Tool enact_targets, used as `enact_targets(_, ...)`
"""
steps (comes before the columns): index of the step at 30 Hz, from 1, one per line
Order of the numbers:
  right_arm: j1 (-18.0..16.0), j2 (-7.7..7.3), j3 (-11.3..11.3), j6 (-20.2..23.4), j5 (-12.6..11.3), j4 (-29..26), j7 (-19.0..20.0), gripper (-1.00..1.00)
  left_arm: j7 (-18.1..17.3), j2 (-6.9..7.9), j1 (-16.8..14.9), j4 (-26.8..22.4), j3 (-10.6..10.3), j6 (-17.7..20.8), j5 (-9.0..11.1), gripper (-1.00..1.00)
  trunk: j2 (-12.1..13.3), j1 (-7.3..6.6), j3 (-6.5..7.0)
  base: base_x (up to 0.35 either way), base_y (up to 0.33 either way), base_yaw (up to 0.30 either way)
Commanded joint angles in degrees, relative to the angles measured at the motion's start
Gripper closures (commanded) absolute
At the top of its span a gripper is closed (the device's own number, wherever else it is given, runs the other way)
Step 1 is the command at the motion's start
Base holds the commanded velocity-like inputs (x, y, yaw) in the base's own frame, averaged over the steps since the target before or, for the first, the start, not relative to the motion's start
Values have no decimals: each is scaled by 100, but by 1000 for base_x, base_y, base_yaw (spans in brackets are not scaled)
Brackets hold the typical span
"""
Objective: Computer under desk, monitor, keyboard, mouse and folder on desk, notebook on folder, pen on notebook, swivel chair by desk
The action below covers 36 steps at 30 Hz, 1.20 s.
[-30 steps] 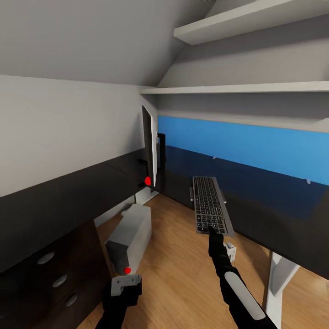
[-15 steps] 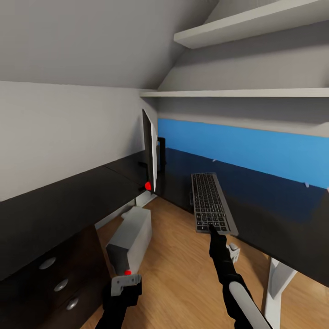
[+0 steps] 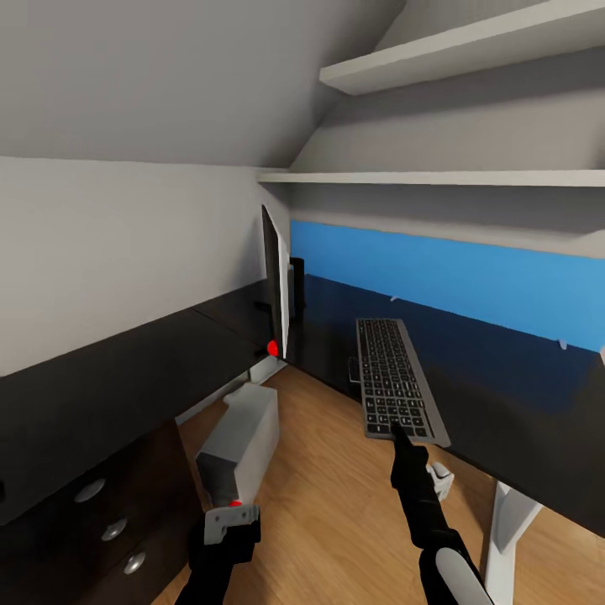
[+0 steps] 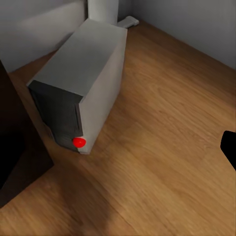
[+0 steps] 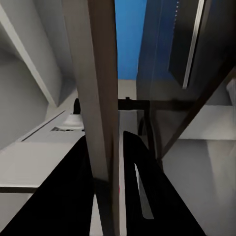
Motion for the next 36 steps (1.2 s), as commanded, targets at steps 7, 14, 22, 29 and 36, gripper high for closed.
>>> enact_targets(7,36,-132,85,43,-8,44,60,100,39,-35,0,-39,59,14,45,-100,-2,0,-4,0,0,0)
enact_targets(14,36,-141,34,47,-2,27,-21,100,96,-6,-1,-55,108,9,44,-100,158,-88,68,0,0,0)
enact_targets(22,36,-213,-165,44,-13,0,-29,100,302,17,-1,-57,95,9,51,-100,479,-264,211,0,0,0)
enact_targets(29,37,-202,-158,14,-40,8,10,100,306,11,-1,61,95,41,60,-100,760,-417,337,0,0,0)
enact_targets(36,37,-193,-158,12,-33,8,-3,100,308,-11,-1,326,75,42,54,-100,920,-505,409,0,0,0)
